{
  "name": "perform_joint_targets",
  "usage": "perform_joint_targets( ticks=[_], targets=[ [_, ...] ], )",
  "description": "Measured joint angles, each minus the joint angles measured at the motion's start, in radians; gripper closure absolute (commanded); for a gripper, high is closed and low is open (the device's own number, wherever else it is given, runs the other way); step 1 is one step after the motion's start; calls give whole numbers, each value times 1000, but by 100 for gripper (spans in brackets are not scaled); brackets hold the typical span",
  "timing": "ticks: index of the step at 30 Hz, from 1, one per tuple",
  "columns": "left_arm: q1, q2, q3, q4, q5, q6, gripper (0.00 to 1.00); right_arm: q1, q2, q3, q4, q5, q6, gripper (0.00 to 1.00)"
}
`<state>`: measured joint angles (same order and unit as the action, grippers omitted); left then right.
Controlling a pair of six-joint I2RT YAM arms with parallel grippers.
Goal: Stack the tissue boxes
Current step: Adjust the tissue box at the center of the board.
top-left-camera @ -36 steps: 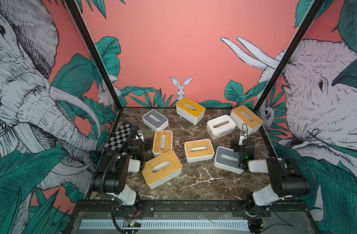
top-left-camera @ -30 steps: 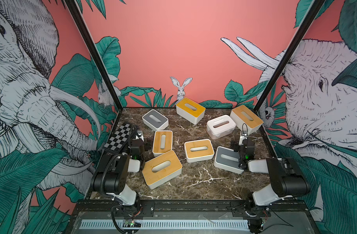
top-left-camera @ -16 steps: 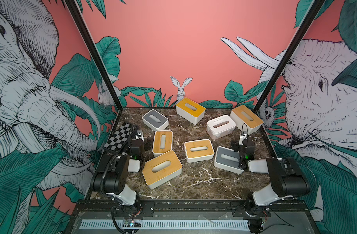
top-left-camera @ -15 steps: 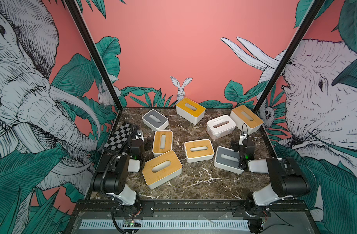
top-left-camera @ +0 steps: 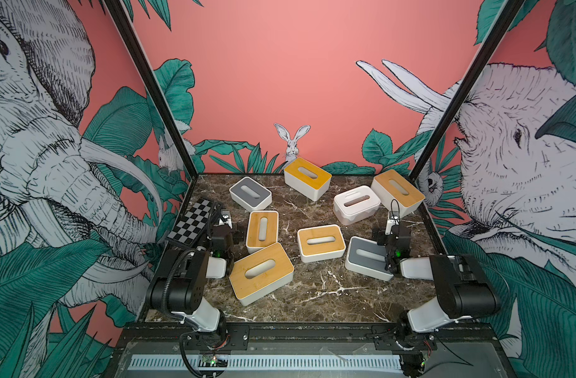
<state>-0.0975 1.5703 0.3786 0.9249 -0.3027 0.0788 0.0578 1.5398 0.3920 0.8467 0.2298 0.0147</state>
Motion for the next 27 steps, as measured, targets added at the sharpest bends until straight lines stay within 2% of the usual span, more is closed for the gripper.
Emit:
perform_joint_targets(
  ticks=[12,16,20,23,27],
  targets=[
    [5,0,0,0,4,-1,0,-13,-3,0,0,-2,5,1],
    [-10,-27,-10,0,-11,10,0,-13,-154,0,-132,17,16,1],
    [-56,-213,6,-169,-67,18,1,-13,-381,17,-233,51,80,1],
    [-65,-375,88,-362,-99,-19,0,-14,-461,116,-396,138,206,1],
    [-57,-560,238,-682,-142,-197,1,-28,-486,314,-697,288,445,1]
  ],
)
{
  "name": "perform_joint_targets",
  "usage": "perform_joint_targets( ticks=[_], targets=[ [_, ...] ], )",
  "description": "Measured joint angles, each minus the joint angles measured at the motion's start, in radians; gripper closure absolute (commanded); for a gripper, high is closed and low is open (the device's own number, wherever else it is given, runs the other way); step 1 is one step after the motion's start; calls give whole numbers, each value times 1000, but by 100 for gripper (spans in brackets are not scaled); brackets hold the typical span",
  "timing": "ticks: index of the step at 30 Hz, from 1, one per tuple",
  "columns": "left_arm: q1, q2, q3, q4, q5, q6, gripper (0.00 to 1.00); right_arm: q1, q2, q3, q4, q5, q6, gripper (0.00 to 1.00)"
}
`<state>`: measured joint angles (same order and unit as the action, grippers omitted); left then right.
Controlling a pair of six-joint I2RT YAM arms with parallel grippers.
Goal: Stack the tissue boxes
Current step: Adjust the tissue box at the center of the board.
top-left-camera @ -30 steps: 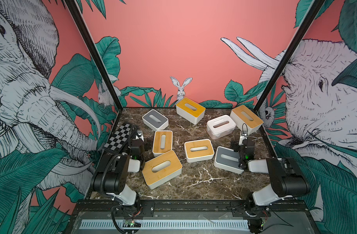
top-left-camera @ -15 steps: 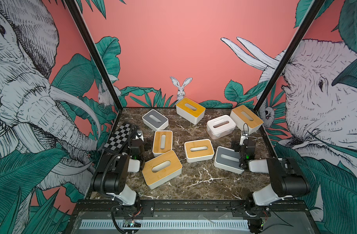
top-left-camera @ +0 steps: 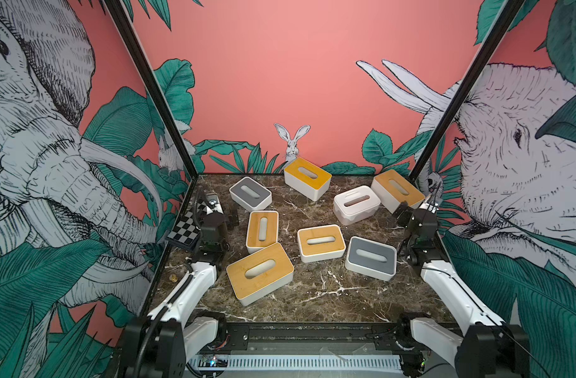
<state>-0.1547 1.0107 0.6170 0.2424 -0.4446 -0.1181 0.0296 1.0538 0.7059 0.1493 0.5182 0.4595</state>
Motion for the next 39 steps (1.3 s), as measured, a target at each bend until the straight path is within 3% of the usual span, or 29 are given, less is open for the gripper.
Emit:
perform_joint_targets(
  ticks=[4,7,11,18,26,39],
  targets=[
    [7,-146,122,-303,21,-205,0,-42,-13,108,-215,39,172,1],
    [11,-194,184,-480,90,-288,0,-59,34,211,-356,-43,230,1],
    [11,-216,221,-617,248,-334,0,-56,164,360,-443,-214,286,1],
    [11,-193,293,-791,463,-332,0,-22,315,414,-531,-412,316,1],
    [11,-137,321,-829,586,-309,0,101,522,684,-612,-530,327,1],
    [-90,-42,362,-730,698,-323,1,314,1003,1270,-770,-538,526,1]
  ],
)
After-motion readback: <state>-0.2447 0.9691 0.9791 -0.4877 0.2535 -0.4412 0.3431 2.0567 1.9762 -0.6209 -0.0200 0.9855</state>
